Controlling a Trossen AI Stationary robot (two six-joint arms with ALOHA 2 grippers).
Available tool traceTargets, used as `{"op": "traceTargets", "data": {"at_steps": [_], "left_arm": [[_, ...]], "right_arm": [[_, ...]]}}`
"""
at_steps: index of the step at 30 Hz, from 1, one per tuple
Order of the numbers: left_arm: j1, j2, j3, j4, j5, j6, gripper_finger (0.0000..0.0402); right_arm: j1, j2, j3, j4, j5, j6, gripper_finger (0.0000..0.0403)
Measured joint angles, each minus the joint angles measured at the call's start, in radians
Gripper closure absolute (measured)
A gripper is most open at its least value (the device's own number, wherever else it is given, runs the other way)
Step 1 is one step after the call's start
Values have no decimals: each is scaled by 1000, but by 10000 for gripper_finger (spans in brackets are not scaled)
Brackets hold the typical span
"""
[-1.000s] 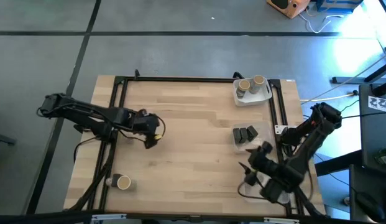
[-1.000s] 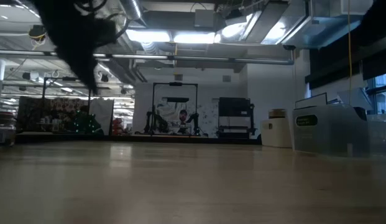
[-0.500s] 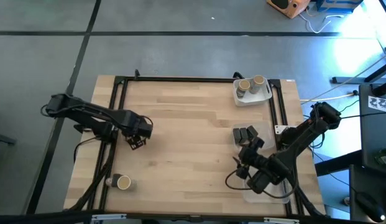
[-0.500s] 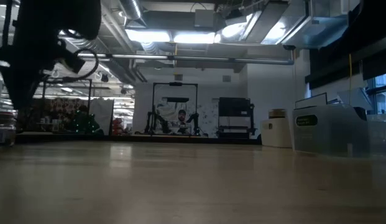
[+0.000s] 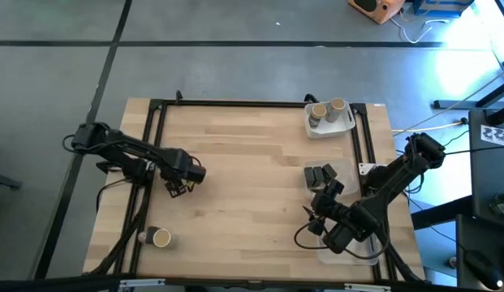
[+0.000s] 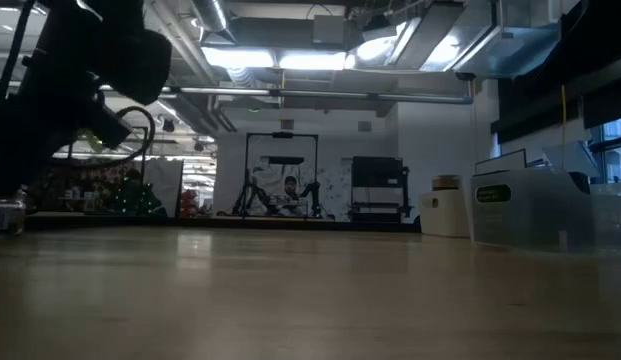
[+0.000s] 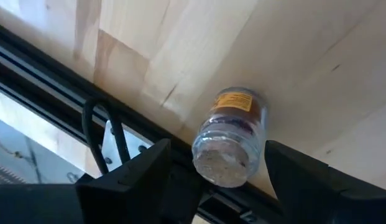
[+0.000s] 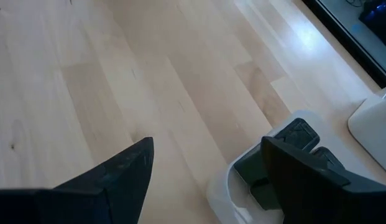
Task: Sort spices by type
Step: Put the middle left transparent seasoning bottle into the bottom transparent bin
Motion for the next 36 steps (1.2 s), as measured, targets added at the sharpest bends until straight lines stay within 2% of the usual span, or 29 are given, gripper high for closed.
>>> {"op": "traceTargets", "data": {"at_steps": [9, 19, 22, 27, 36], "left_arm": [[2, 106, -13, 15, 11, 139, 165], [1, 220, -16, 13, 72, 292, 166], [1, 229, -16, 12, 75, 310, 184], [1, 229, -10, -5, 84, 312, 238], [-15, 229, 122, 25, 75, 307, 241]], "right_arm": [[0, 0, 0, 6, 0, -3, 107], [0, 0, 0, 8, 0, -7, 107], [0, 0, 0, 8, 2, -10, 107], [0, 0, 0, 8, 6, -24, 107], [0, 0, 0, 7, 9, -26, 107]]}}
